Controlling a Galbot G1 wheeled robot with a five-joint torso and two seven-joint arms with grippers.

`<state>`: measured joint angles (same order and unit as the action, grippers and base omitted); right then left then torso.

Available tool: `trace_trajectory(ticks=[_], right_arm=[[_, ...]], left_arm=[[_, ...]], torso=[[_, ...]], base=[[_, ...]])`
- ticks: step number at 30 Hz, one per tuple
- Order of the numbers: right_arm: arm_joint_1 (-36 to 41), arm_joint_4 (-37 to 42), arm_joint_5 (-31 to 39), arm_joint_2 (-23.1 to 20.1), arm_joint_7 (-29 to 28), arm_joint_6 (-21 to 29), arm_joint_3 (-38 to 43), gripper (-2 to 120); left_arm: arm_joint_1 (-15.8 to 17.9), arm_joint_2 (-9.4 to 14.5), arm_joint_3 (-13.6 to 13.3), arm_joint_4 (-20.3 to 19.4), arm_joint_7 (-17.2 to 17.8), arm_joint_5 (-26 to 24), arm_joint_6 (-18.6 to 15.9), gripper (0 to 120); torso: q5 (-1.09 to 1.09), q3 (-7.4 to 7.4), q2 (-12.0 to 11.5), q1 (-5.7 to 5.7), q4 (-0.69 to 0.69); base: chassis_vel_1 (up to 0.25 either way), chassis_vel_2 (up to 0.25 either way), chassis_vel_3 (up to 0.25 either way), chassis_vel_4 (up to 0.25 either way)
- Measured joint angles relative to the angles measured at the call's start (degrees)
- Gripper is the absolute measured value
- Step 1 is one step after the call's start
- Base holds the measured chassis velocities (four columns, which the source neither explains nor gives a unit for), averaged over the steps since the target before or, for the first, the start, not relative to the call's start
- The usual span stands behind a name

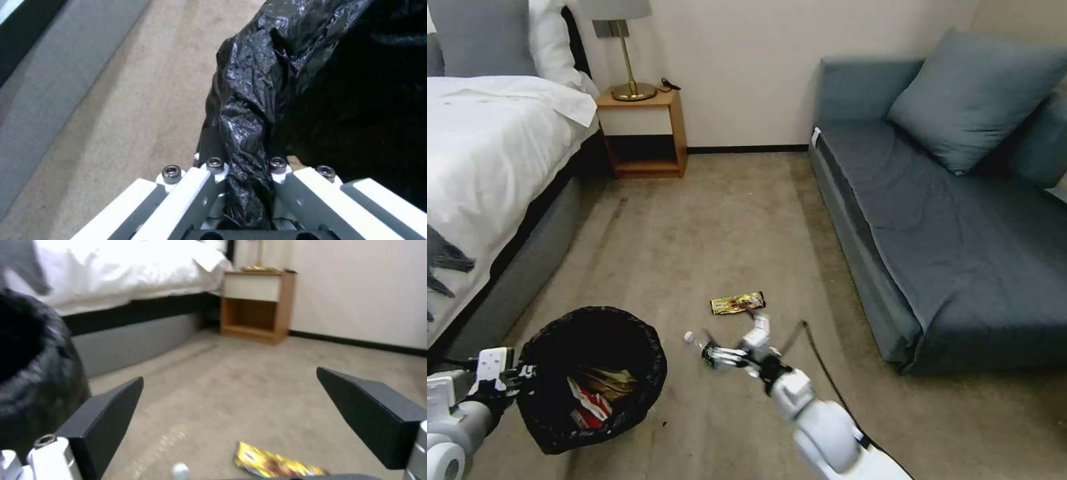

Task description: Pick up the trash bin, then pick up the garbage on the floor and place it into the trash bin.

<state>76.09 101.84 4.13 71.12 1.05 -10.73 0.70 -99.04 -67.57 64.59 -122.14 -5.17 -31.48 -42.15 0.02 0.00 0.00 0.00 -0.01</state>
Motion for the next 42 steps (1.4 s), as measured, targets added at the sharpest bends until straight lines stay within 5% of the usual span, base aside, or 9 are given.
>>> trace_trajectory(ticks=[7,30,35,42], right_arm=[[3.1,-1.1,0.9,0.1,0.1,-4.1,2.0,100],[1.1,-3.8,0.5,0.1,0.7,-1.4,-0.4,100],[0.5,-3.6,0.2,-2.7,3.2,2.7,-2.5,100],[-5.7,-2.6,5.9,-8.5,6.9,20.0,-11.8,100]], left_arm=[[0.1,-0.3,0.0,0.0,0.0,-0.1,0.0,3],[0.6,0.6,1.8,1.2,-0.2,-1.0,0.0,3],[0.8,0.9,2.7,1.6,-0.2,-1.6,0.0,3],[0.8,1.0,3.9,2.2,-0.3,-2.0,0.0,3]], torso=[[0.00,0.00,0.0,0.00,0.01],[-0.02,0.01,0.0,0.00,0.01],[-0.02,0.02,0.0,0.01,-0.02],[-0.02,0.00,0.0,0.00,0.02]], base=[[0.000,0.000,0.000,0.000],[-0.163,0.165,0.167,-0.169],[-0.163,0.158,0.194,-0.169],[0.009,-0.011,-0.011,0.003]])
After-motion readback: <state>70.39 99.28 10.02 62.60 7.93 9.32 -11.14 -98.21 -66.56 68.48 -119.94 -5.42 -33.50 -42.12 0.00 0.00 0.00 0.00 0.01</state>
